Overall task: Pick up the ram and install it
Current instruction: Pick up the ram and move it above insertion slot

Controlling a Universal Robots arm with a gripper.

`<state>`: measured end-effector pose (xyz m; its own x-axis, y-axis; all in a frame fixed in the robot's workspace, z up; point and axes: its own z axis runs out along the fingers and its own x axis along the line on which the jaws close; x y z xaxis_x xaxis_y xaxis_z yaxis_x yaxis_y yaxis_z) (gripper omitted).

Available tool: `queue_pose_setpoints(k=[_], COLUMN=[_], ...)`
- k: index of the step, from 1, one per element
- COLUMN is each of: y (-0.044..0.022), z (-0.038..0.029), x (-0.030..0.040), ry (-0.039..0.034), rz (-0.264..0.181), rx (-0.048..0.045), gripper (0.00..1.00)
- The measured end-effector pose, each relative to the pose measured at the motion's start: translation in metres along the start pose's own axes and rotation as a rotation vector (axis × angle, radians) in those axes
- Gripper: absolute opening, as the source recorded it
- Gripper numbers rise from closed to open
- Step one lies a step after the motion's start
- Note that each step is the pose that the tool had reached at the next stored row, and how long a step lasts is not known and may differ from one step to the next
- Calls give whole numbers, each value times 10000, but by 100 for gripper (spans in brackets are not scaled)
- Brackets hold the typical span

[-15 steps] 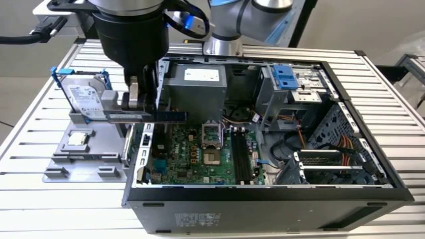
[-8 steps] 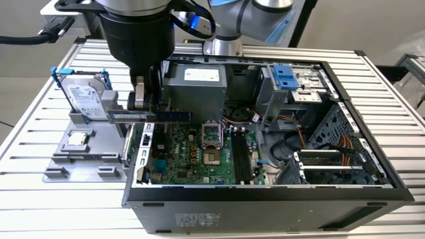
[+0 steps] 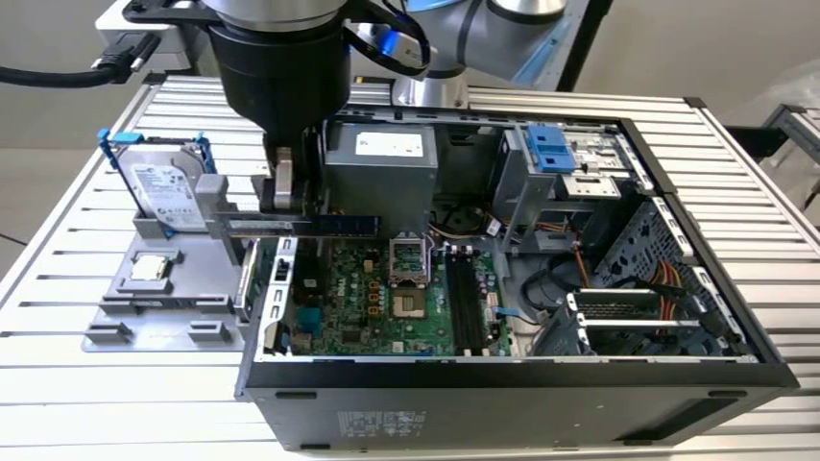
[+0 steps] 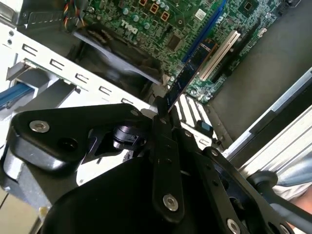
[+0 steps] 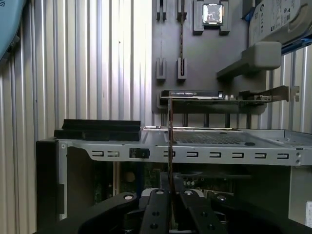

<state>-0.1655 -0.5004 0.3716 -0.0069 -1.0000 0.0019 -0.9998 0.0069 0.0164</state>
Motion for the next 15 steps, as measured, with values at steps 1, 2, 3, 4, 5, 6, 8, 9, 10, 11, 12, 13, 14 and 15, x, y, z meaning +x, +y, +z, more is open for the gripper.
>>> queue_pose_setpoints(k=[1, 2, 3, 4, 5, 6, 8, 9, 10, 11, 12, 13, 14, 15], y=[-9, -19, -29, -39, -48, -60, -80, -90, -100, -111, -121, -131, -142, -152], z=[0, 0, 0, 0, -1, -1, -1, -1, -1, -2, -2, -2, -2, -2], x=[0, 0, 0, 0, 0, 0, 0, 0, -1, -1, -1, -1, -1, -1], ry=[-1, -1, 0, -1, 0, 0, 0, -1, -1, 0, 0, 0, 0, -1], rz=[1, 0, 0, 0, 0, 0, 0, 0, 0, 0, 0, 0, 0, 0], rx=[1, 0, 0, 0, 0, 0, 0, 0, 0, 0, 0, 0, 0, 1], gripper=[0, 0, 0, 0, 0, 0, 0, 0, 0, 0, 0, 0, 0, 0])
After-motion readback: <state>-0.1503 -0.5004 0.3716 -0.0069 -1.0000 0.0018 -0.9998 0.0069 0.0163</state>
